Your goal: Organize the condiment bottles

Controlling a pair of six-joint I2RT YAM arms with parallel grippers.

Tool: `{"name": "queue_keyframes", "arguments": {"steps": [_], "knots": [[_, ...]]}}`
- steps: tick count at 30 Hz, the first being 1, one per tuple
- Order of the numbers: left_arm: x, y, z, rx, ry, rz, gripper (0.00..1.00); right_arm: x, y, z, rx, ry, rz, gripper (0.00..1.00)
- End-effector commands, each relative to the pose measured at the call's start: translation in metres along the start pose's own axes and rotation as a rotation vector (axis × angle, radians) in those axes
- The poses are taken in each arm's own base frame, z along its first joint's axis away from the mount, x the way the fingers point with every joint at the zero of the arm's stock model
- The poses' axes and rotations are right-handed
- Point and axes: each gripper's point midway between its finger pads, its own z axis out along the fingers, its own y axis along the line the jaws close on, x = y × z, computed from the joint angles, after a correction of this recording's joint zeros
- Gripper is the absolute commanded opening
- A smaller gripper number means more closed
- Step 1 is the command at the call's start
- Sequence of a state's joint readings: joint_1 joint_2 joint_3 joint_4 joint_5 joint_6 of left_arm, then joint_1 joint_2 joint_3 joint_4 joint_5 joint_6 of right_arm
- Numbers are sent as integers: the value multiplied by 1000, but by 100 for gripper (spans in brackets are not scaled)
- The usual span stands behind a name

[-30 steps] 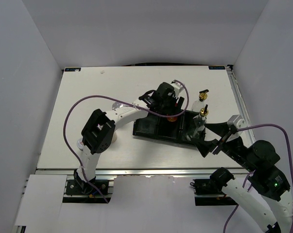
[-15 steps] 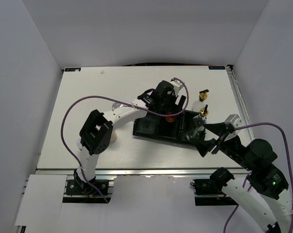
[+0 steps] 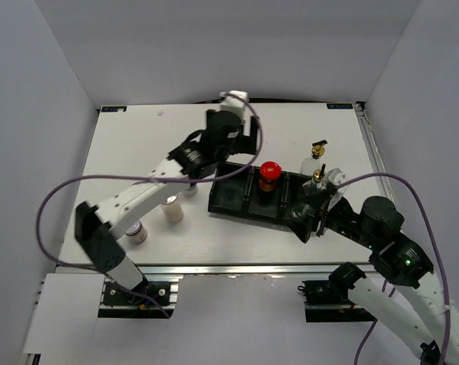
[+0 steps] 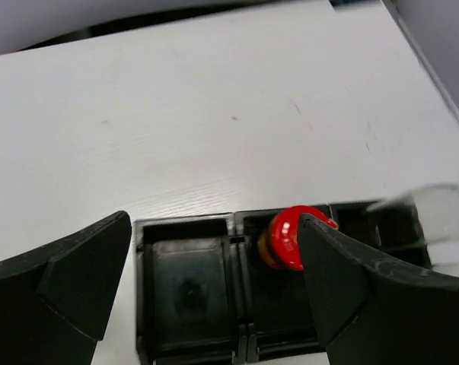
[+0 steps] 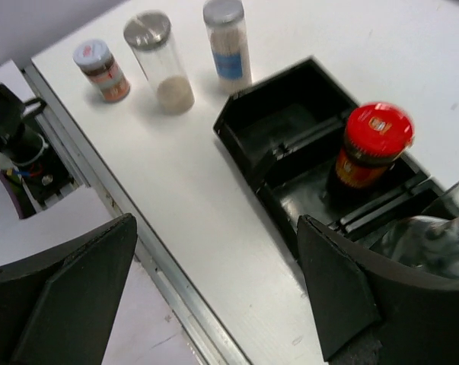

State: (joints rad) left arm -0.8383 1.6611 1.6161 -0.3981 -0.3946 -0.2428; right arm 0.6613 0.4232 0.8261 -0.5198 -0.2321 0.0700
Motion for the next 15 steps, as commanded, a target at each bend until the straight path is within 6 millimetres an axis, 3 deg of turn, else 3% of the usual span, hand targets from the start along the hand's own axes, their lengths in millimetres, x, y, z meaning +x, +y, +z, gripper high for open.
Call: {"name": "queue_keyframes", "arguments": {"steps": [1, 2, 3, 5, 6, 7, 8, 9, 12, 15], "knots": [[-17, 86, -61, -345, -101, -200, 98, 11, -2, 19, -15, 52, 45, 89], [-11, 100, -70, -397, -105, -239, 98, 15, 0, 22, -32, 68, 57, 89], [12, 118, -77, -477, -81, -287, 98, 20, 1, 27, -43, 95, 66, 89], [19, 150, -99, -552, -76, -377, 98, 25, 4, 30, -68, 121, 75, 89], [44, 164, -110, -608, -5, -401, 98, 27, 4, 30, -67, 124, 78, 89], [54, 181, -119, -661, 17, -430, 98, 28, 4, 29, -64, 122, 78, 89], [58, 189, -135, -679, 14, -457, 98, 28, 3, 29, -61, 113, 75, 89], [83, 203, -145, -737, 66, -472, 98, 28, 4, 28, -64, 105, 77, 89], [113, 230, -183, -852, 129, -522, 98, 27, 9, 23, -84, 86, 69, 89], [125, 255, -213, -961, 126, -526, 98, 23, 10, 20, -89, 45, 55, 89]]}}
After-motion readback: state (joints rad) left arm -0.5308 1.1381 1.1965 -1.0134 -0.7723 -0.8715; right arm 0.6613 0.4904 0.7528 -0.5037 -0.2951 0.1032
